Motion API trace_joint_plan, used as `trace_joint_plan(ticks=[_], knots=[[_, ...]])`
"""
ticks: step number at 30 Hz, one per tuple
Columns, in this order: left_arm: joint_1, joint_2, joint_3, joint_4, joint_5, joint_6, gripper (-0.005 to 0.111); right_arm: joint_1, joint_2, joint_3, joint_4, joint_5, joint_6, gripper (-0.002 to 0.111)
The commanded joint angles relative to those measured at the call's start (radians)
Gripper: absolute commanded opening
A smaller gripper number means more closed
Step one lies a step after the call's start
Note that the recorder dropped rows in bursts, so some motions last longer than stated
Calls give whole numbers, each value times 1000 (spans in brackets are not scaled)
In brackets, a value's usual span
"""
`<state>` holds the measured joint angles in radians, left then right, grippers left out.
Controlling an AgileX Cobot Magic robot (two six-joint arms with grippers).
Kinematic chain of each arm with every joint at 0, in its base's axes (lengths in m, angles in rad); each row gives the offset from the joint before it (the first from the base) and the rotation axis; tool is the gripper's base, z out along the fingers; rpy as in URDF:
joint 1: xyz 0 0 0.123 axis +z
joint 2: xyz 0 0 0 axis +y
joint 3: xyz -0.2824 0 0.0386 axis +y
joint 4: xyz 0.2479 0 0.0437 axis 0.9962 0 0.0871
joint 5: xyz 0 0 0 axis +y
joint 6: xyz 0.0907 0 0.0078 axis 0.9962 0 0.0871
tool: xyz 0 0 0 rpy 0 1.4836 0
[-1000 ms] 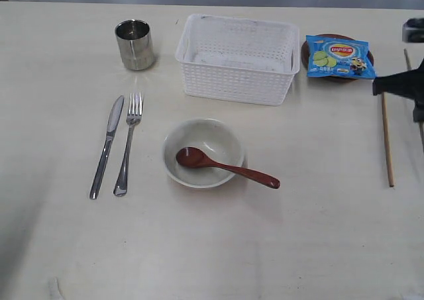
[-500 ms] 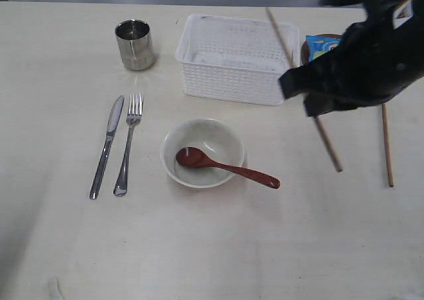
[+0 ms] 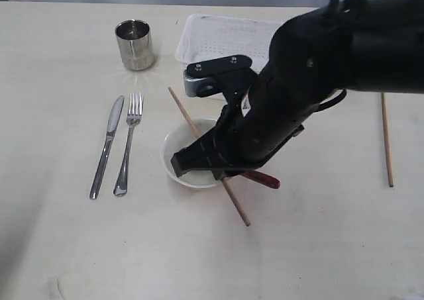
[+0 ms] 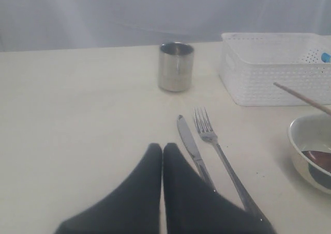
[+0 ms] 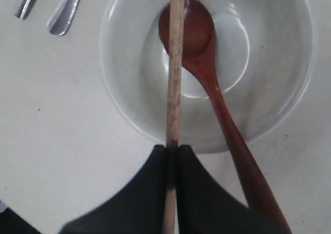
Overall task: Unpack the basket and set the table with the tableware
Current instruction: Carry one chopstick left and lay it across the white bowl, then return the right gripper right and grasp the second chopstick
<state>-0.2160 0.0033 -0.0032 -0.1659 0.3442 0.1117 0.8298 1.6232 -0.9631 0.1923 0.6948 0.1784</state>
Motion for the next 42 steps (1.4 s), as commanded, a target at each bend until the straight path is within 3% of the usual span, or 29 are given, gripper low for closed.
trace_joint_plan(ticks=[1,14,15,18,20,25,28,33,37,42], knots=[[-6,-3,3,1,-2,0,0,1,64,-1,1,-69,43,0],[-6,-3,3,1,-2,0,0,-1,82,-1,-5,-137,72,0],[-6,-3,3,1,-2,0,0,-1,82,-1,-6,-137,72,2],[-6,-3,3,1,-2,0,0,-1,82,-1,-6,-137,90,26],[-6,-3,3,1,-2,0,0,-1,82,-1,-6,-137,90,36],[-6,-3,3,1,-2,0,0,-2,-37,-1,-42,-104,88,36],[-6,-3,3,1,-2,0,0,-2,-211,-1,-192,-9,149,36],[-6,-3,3,1,-2,0,0,-5,-386,1,-807,277,561,36],[-6,-3,3,1,-2,0,0,-143,-384,21,-957,417,621,36],[-6,-3,3,1,-2,0,0,-410,-375,132,-836,212,548,36]])
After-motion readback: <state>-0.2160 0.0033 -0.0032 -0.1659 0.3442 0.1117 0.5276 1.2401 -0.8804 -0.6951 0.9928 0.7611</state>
